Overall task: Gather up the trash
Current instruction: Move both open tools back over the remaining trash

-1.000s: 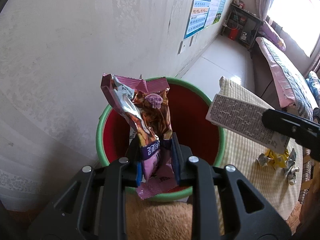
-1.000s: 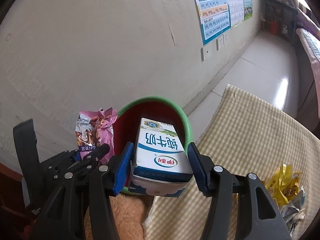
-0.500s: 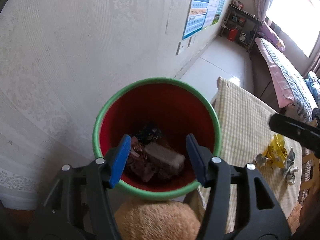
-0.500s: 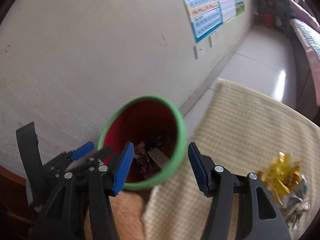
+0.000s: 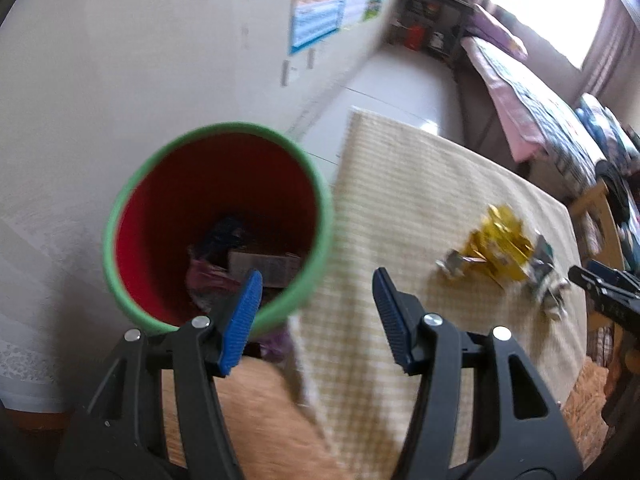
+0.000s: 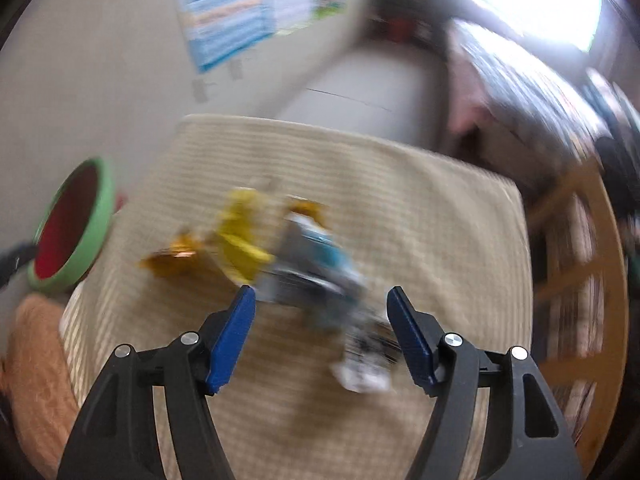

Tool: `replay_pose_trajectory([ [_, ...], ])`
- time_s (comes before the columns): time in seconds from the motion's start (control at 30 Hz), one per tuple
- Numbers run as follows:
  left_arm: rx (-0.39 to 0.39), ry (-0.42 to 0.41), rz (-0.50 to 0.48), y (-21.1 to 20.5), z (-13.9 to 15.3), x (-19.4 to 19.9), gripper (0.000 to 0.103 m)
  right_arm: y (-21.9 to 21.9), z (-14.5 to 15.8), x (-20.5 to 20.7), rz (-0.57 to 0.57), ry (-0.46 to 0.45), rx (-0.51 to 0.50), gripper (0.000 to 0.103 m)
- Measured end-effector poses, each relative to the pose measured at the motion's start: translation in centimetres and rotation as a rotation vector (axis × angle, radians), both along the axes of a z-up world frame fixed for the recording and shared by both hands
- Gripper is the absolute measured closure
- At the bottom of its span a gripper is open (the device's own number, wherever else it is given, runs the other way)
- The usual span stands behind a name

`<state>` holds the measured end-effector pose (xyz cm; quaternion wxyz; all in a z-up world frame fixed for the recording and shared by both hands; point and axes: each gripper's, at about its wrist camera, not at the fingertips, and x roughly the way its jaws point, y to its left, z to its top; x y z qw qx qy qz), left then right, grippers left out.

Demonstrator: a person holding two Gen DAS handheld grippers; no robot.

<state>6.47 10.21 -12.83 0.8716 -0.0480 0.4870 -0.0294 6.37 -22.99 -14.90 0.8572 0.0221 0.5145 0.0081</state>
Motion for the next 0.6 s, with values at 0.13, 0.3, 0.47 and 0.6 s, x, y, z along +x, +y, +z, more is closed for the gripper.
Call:
replay_pose_trajectory([
  [0.13,-0.013,0.013,-0.076,-4.1,0.0,0.0,0.048,-3.8,-2.7,-0.1,-0.130,0.064,0.105,0.037],
  [0.3,-0.004,0.014,-0.165,-9.5,-0.2,0.8,0.048,-5.1,-5.8,-0.2,-0.172,0.124,0.181,0.059],
  [0.47,0.020,0.074,-0.253,-12.9,-1.9,2.6,0.066,-5.3,-4.6,-2.3,-0.150,0.070,0.225,0.079],
  [0.6,0.067,0.120,-0.289,-14.9,-4.1,4.8,0.071,-5.5,-3.7,-4.6,-0.136,0.054,0.247,0.079],
])
